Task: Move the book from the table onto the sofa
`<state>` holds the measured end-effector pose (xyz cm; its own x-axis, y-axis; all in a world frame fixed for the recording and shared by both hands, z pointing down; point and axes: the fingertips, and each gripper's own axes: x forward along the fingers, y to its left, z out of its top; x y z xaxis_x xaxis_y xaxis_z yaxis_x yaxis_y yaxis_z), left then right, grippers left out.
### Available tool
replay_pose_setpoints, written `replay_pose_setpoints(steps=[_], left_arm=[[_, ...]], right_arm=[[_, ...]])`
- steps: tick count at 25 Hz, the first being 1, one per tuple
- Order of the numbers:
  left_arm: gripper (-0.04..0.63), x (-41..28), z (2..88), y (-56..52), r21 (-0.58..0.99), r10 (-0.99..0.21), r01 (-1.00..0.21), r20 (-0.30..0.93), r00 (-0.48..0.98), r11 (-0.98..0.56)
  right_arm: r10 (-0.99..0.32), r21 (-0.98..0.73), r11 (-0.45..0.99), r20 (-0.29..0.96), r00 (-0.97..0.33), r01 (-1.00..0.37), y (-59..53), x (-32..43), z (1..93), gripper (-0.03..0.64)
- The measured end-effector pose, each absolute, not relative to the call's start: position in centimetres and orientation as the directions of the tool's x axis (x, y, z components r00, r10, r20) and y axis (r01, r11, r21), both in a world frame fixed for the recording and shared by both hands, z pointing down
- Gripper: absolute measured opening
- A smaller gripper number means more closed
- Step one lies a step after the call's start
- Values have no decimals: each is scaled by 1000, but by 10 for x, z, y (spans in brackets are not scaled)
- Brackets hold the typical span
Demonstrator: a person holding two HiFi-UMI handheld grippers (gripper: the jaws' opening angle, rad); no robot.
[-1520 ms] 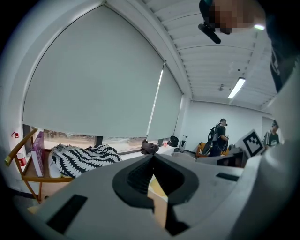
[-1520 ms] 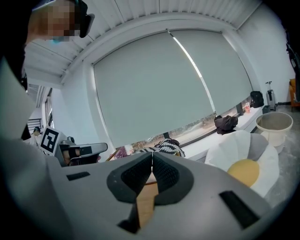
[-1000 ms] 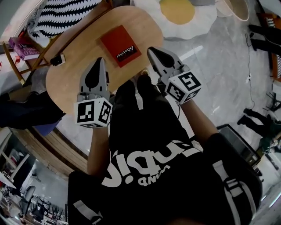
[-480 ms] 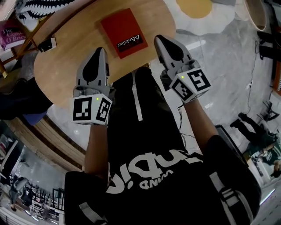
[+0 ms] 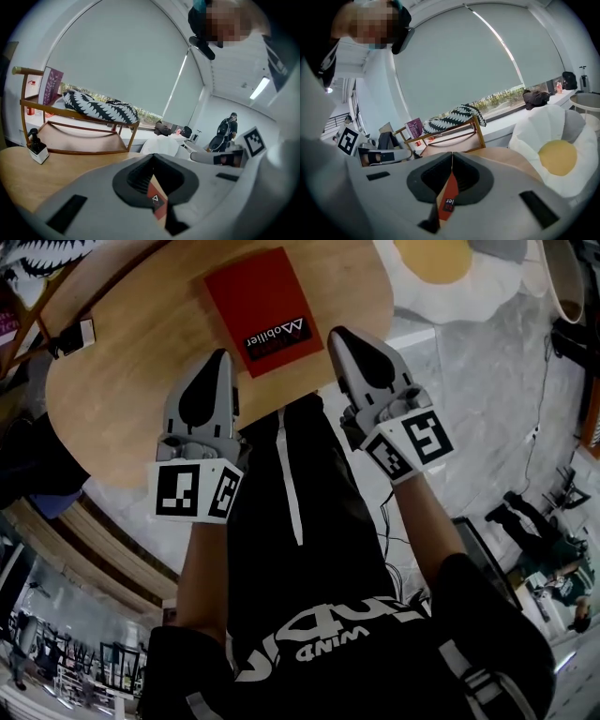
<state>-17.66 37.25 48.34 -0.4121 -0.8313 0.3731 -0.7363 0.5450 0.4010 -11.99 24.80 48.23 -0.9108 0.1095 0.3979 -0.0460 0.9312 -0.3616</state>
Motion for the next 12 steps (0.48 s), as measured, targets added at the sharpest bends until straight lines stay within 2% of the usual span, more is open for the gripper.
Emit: replay_pose_setpoints(steps=[12], left_arm=[[11, -170, 508, 364, 400, -833, -739, 368, -413, 543]], right_arm=[[121, -390, 920, 359, -925, -31, 243, -120, 504, 5]])
